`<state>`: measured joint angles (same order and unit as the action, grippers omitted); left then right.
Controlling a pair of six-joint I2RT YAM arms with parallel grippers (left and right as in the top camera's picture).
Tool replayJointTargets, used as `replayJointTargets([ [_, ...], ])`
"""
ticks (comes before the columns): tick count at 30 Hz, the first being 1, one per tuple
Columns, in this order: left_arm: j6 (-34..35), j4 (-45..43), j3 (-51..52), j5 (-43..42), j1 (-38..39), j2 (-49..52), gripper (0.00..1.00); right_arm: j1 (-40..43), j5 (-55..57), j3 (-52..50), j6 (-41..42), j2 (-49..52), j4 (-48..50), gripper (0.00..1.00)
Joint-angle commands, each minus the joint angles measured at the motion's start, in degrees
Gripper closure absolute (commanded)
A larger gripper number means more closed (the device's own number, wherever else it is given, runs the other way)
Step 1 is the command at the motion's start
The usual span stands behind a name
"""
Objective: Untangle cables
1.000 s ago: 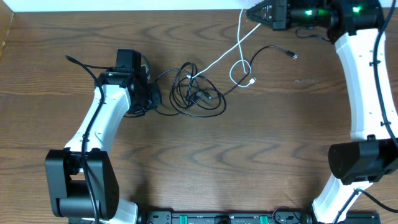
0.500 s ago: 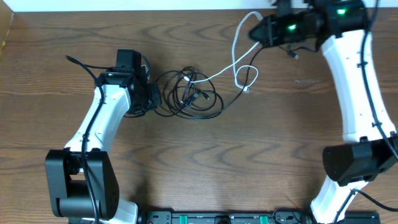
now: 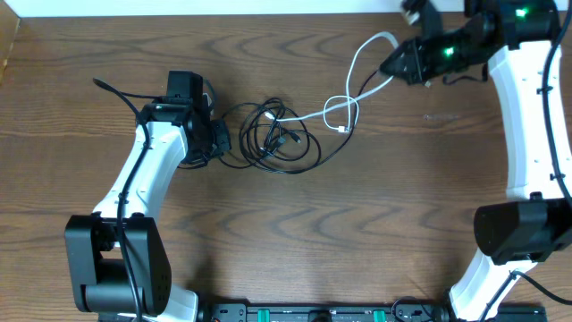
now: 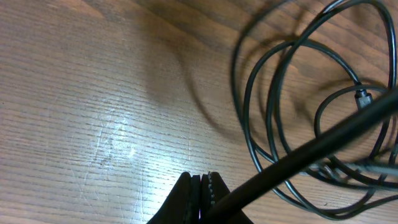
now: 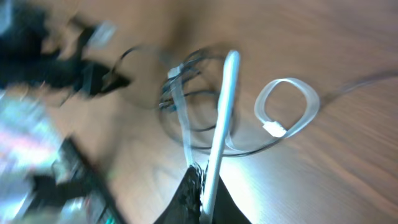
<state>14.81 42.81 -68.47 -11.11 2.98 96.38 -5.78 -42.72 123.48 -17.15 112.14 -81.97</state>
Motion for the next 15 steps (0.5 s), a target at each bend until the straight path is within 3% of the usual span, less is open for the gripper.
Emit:
replayJointTargets([
  [1, 0.1, -0.2, 0.0, 1.3, -0.3, 0.7, 0.93, -5.0, -9.2, -0.7, -12.9, 0.5, -2.4, 0.99],
  [9, 0.1, -0.2, 0.0, 1.3, -0.3, 0.7, 0.93, -19.9, -4.0, -0.9, -12.3, 1.1, -2.5, 0.99],
  [15, 0.1, -0.2, 0.0, 1.3, -0.3, 0.7, 0.93, -24.3, -2.4, -0.9, -10.7, 1.1, -2.1, 0.99],
])
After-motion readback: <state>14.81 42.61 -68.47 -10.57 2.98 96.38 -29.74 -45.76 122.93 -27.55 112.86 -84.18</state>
